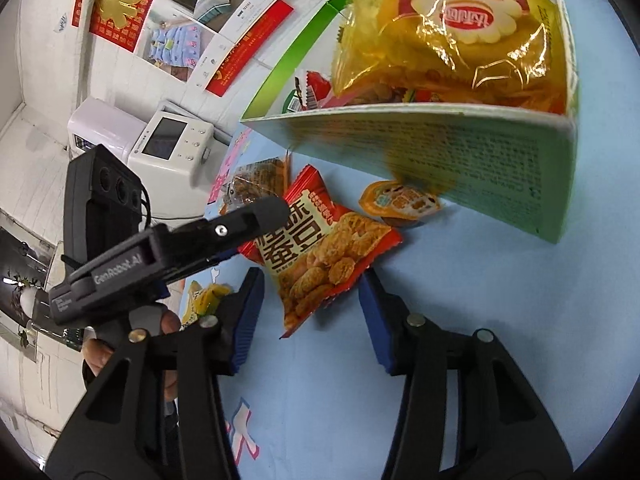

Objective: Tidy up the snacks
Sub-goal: 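Move both tools to the red cracker bag and close on it, then carry the red cracker bag into the green box and open both tools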

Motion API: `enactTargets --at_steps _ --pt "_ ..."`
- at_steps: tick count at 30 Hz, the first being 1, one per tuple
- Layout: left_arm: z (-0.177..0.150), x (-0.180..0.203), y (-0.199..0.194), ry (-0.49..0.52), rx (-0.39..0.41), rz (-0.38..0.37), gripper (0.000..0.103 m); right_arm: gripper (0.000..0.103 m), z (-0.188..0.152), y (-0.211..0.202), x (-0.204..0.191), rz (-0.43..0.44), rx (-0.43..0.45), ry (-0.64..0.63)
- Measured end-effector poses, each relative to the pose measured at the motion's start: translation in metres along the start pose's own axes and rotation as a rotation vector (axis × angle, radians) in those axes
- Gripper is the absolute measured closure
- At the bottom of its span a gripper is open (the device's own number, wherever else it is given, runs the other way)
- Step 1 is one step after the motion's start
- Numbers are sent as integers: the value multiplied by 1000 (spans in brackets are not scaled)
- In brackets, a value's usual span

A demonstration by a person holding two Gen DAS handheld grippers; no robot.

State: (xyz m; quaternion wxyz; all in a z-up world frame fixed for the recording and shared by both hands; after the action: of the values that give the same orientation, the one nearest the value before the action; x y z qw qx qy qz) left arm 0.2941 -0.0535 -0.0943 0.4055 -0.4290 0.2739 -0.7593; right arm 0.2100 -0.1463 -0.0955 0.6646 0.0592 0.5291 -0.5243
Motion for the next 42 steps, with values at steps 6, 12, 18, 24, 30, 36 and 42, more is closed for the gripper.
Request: enactTargets --at_steps 6,12,18,24,30,36,42 --pt "-36 12 -12 31 -20 -36 50 74 -5 -14 7 -32 -12 -61" --pt "-91 42 -31 53 -54 -124 50 74 -23 -50 16 -32 -28 -90" --pt "-126 48 -50 -11 -25 -163 48 57 -45 -82 18 -28 -24 -126" --pt "-114 38 -71 -32 50 -136 45 47 -54 -83 17 17 -40 -72" --pt "-100 51 -64 69 33 -164 47 47 -57 -78 14 36 -32 -43" --pt "-98 47 -50 31 3 -201 53 48 -53 -75 14 -5 -17 -60" --pt "-103 46 -46 32 -11 -206 53 57 -53 -68 15 -8 -29 -60"
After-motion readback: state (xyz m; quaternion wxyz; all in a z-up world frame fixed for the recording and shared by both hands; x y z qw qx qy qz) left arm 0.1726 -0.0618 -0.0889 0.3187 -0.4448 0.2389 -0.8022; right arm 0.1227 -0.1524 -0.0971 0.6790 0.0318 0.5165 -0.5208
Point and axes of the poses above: each gripper's, at about its wrist camera, not at the fingertips, and y roughly the way its jaws point, x to its right, z to its top, the point moved 8 cm from there along y, roughly the way its jaws point, and after that the axes turned 7 degrees about x, right-handed, at the moved point
